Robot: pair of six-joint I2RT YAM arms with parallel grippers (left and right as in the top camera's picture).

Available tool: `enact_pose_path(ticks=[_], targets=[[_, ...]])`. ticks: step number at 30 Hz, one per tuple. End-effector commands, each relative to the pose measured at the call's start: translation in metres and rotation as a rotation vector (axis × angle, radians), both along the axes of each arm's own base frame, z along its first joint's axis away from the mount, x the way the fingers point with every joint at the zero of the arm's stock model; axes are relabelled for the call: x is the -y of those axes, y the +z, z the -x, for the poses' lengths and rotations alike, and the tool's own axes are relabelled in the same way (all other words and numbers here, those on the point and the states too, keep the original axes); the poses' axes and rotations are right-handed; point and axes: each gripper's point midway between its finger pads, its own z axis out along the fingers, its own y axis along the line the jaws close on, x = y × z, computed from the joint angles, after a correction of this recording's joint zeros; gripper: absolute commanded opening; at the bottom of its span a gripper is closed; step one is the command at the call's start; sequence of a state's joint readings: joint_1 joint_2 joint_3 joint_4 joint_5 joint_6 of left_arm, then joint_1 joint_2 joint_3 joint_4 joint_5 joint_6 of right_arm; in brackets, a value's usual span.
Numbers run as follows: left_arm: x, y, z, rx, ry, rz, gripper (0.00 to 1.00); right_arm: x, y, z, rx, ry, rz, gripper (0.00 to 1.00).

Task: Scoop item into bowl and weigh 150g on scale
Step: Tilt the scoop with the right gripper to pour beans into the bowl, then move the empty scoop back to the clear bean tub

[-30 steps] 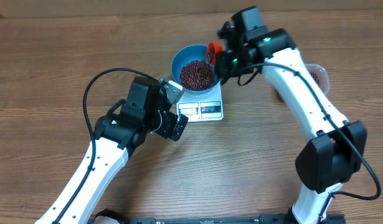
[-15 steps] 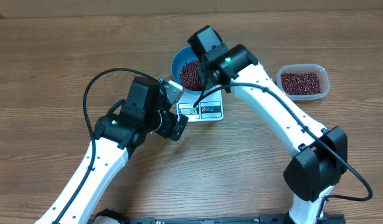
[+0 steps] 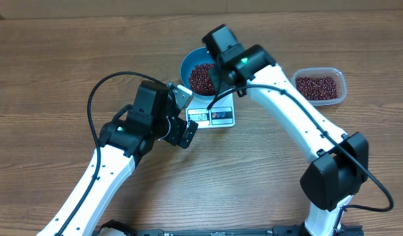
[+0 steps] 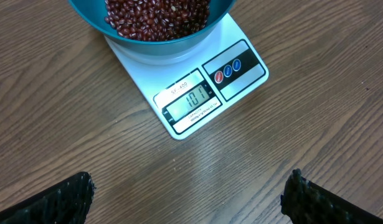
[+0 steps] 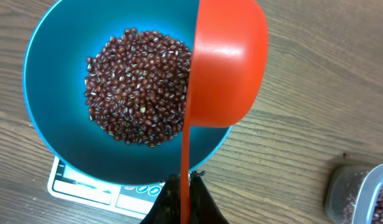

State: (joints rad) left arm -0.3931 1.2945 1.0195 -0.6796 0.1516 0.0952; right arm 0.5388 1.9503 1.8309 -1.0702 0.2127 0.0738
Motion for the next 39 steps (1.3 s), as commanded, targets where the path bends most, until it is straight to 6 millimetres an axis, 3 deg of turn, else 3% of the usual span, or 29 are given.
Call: enact_pose_path(ticks=[1, 5, 7, 9, 10, 12, 16, 19, 29, 39], targets=[[0.001, -0.003, 0.0, -0.008, 0.002, -0.004, 1.0, 0.016, 0.06, 0.0, 0.056, -0.009, -0.179, 0.04], [0.001, -0.003, 0.0, -0.008, 0.002, -0.004, 1.0, 0.07, 0.088, 0.006, 0.058, -0.106, -0.232, 0.04], [0.001, -0.003, 0.0, -0.007, 0.002, -0.004, 1.0, 0.122, 0.1, 0.013, 0.057, -0.219, -0.224, 0.04], [0.001, -0.003, 0.0, -0.008, 0.002, -0.004, 0.99, 0.16, 0.103, 0.02, 0.045, -0.309, -0.215, 0.04], [0.001, -0.003, 0.0, -0.007, 0.001, -0.005, 1.0, 0.175, 0.102, 0.023, 0.035, -0.344, -0.208, 0.04], [0.001, -0.003, 0.0, -0.007, 0.002, -0.004, 1.0, 0.226, 0.092, 0.036, -0.026, -0.469, -0.186, 0.04], [0.001, -0.003, 0.0, -0.007, 0.001, -0.005, 1.0, 0.271, 0.074, 0.056, -0.124, -0.604, -0.175, 0.04], [0.001, -0.003, 0.0, -0.007, 0.002, -0.004, 1.0, 0.284, 0.059, 0.066, -0.177, -0.648, -0.18, 0.04], [0.001, -0.003, 0.0, -0.007, 0.002, -0.004, 1.0, 0.285, -0.002, 0.08, -0.293, -0.671, -0.186, 0.04], [0.001, -0.003, 0.0, -0.008, 0.002, -0.004, 1.0, 0.285, -0.011, 0.081, -0.3, -0.643, -0.176, 0.04]])
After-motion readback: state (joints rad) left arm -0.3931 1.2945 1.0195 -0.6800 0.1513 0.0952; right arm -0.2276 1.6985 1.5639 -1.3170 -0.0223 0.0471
